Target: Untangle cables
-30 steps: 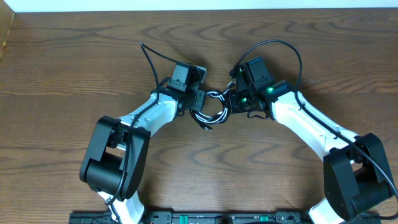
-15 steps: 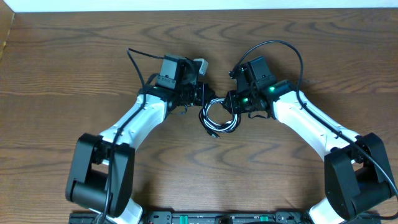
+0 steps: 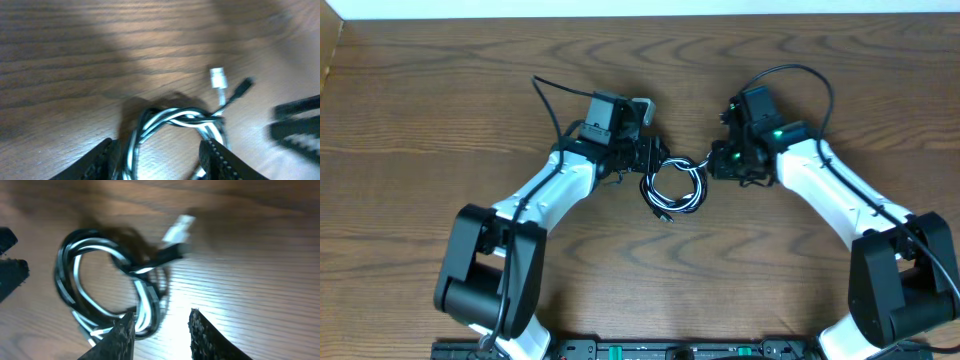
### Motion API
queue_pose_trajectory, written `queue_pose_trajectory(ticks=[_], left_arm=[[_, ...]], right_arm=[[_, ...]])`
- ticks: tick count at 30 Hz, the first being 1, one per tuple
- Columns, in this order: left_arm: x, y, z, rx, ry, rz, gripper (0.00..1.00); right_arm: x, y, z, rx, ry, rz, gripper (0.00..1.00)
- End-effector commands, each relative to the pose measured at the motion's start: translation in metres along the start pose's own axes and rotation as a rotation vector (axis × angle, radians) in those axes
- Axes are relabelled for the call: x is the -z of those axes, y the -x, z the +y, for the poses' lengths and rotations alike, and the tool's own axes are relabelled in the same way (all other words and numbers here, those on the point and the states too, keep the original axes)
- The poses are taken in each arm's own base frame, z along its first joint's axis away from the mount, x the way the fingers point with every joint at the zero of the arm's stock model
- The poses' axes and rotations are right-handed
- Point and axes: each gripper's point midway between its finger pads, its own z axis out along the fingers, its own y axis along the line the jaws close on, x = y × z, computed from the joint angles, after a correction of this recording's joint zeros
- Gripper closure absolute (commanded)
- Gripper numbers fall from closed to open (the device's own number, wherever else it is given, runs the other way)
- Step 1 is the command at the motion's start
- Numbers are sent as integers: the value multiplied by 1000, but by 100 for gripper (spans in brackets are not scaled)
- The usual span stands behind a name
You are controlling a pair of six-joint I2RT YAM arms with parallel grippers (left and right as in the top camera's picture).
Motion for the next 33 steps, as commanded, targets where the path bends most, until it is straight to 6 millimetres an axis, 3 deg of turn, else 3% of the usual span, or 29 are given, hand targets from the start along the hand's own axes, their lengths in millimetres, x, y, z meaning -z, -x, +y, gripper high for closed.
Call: queue_pose_trajectory(ticks=[1, 6, 9, 13, 16, 18, 19, 22, 27, 30, 33], left_arm=[[-14, -3, 12, -89, 78, 10, 42], [-28, -12, 18, -112, 135, 32, 42], [-37, -20, 24, -148, 189, 56, 59], [-54, -33, 26, -178, 212, 90, 61], [-59, -32, 24, -197, 230, 76, 65], [-63, -32, 23, -212, 244, 68, 75], [-65, -32, 21, -216, 243, 68, 92], [-67, -35, 17, -166, 236, 66, 92], [-55, -17, -4, -110, 130, 24, 93], [-28, 5, -33, -59, -34, -23, 93], [-6, 19, -47, 5, -128, -55, 93]], right_arm=[[11, 11, -4, 3, 13, -30, 68], [12, 11, -5, -1, 13, -27, 68], [12, 9, -5, -2, 11, -21, 67], [12, 8, -6, 3, 8, -15, 67], [12, 7, -6, 2, 7, -10, 67], [12, 5, -7, 0, 4, -5, 66], [12, 5, -7, -1, 4, -2, 66], [12, 4, -4, 16, 23, 5, 67], [14, 5, 24, 153, 179, 4, 65], [15, 9, 25, 160, 177, -16, 62], [14, 15, 19, 127, 139, -40, 62]])
